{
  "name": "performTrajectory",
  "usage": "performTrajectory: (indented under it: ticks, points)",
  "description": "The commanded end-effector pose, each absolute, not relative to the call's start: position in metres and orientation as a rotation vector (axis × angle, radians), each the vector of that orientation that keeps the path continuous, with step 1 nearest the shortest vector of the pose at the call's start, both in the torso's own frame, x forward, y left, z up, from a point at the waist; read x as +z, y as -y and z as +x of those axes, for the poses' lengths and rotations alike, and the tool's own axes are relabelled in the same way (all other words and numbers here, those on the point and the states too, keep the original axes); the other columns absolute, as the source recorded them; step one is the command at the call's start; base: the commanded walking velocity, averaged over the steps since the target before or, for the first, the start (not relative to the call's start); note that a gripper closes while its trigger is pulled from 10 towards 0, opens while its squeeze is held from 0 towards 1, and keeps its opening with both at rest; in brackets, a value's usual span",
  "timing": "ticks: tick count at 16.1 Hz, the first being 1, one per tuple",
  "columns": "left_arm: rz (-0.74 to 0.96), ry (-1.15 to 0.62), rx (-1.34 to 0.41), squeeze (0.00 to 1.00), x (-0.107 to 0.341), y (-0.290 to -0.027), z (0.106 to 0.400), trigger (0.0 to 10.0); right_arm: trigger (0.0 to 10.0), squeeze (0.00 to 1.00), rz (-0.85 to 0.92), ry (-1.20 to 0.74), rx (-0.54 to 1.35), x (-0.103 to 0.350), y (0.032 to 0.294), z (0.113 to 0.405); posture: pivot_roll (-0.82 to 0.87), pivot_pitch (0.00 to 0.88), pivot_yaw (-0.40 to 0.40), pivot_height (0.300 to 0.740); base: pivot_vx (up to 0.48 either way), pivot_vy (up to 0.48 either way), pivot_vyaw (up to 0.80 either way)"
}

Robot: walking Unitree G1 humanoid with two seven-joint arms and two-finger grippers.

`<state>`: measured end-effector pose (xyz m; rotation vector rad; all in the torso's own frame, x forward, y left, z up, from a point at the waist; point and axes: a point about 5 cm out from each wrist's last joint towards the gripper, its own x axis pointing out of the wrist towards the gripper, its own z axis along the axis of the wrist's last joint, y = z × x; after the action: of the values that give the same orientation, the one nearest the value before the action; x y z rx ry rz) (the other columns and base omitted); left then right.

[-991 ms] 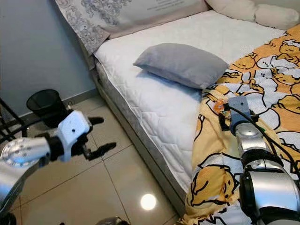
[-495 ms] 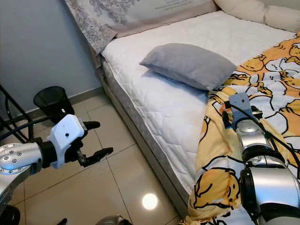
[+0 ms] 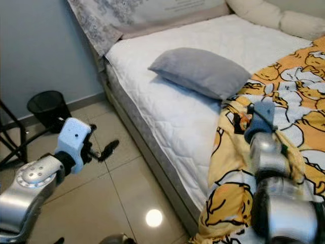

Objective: Clean up the room

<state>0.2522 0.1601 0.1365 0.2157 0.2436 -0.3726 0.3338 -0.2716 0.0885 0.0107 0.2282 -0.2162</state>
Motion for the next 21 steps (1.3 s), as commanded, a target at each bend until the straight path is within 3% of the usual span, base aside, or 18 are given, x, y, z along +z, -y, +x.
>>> performTrajectory:
  ticks: [1, 3, 9, 17, 21]
  points:
    - [0.236, -0.233, -0.315, 0.0, 0.134, -0.165, 0.256, 10.0, 10.0, 0.0, 0.062, -0.19, -0.176, 0.087, 0.256, 0.329, -0.07, 0.0, 0.071, 0.74, 0.0, 0.0, 0.0]
    - [0.255, -0.216, -0.337, 0.0, 0.131, -0.159, 0.263, 10.0, 10.0, 0.0, 0.164, -0.153, -0.187, 0.08, 0.234, 0.318, -0.1, 0.0, 0.082, 0.74, 0.0, 0.0, 0.0]
    - [0.243, -0.189, -0.268, 0.0, 0.128, -0.163, 0.277, 10.0, 10.0, 0.0, 0.188, -0.144, -0.086, 0.078, 0.172, 0.298, -0.08, 0.0, 0.058, 0.74, 0.157, 0.0, -0.25]
    - [0.248, -0.175, -0.28, 0.0, 0.123, -0.168, 0.276, 10.0, 10.0, 0.0, 0.246, -0.1, -0.075, 0.096, 0.161, 0.291, -0.05, 0.0, 0.028, 0.74, 0.329, 0.0, -0.77]
    - [0.236, -0.169, -0.323, 0.0, 0.118, -0.166, 0.273, 10.0, 10.0, 0.0, 0.217, -0.109, -0.091, 0.093, 0.158, 0.281, -0.09, 0.0, 0.039, 0.74, 0.0, 0.0, 0.0]
